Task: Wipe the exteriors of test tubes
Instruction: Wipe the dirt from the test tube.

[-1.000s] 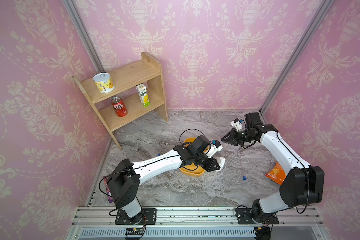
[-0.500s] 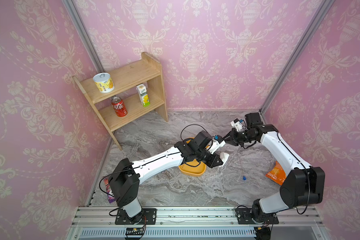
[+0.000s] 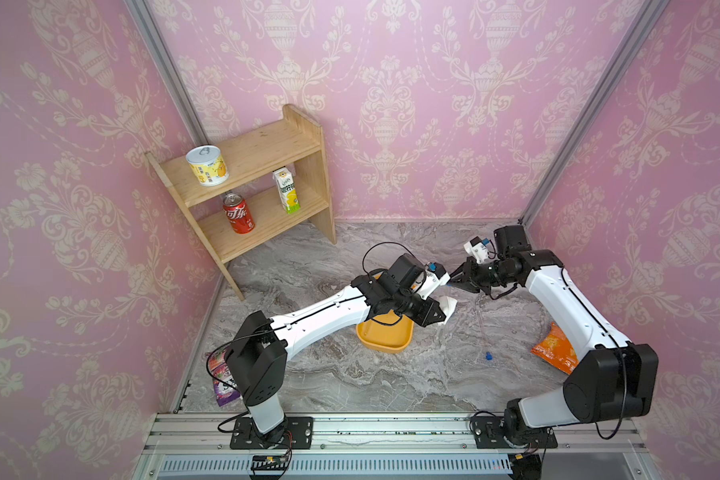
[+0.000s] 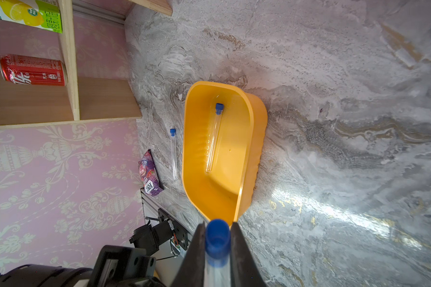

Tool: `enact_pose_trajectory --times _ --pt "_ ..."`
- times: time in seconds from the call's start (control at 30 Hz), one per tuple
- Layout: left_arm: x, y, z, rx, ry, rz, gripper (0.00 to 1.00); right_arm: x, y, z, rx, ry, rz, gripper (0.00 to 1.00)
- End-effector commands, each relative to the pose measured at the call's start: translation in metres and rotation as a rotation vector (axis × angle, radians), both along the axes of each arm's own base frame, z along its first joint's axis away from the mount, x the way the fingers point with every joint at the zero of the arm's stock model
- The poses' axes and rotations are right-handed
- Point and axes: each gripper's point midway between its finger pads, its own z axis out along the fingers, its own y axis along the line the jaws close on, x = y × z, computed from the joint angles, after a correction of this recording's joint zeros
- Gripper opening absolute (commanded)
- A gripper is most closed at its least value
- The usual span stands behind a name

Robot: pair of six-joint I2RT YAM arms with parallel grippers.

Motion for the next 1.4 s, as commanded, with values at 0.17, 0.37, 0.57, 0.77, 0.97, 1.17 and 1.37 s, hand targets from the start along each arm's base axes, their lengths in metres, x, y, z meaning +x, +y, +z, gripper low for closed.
enact_pose_trajectory --times 0.17,0.37,0.57,0.77,0.97,1.17,1.37 --pt "0.017 -0.003 -0.002 0.013 -0.015 -0.003 0.12 -0.015 0.001 0.005 0.017 -0.001 0.027 0.09" --pt "0.031 -0.007 -0.003 0.004 -0.017 0.005 0.12 -0.021 0.003 0.004 0.026 0.007 0.036 0.09" --pt "0.043 -0.011 -0.002 -0.004 -0.023 0.013 0.12 -0.027 0.002 0.002 0.020 0.014 0.047 0.09" --pt "0.048 -0.014 0.000 -0.017 -0.029 0.016 0.12 -0.027 0.003 -0.001 0.024 0.021 0.054 0.09" --pt "0.056 -0.014 0.004 -0.035 -0.034 0.026 0.12 -0.028 0.003 -0.002 0.019 0.023 0.053 0.09" --pt "0.050 -0.012 0.006 -0.052 -0.016 0.019 0.12 -0.025 0.001 -0.003 0.004 0.022 0.047 0.09" --pt "0.039 -0.005 0.010 -0.066 -0.010 0.021 0.12 -0.015 0.000 -0.004 0.003 0.017 0.028 0.09"
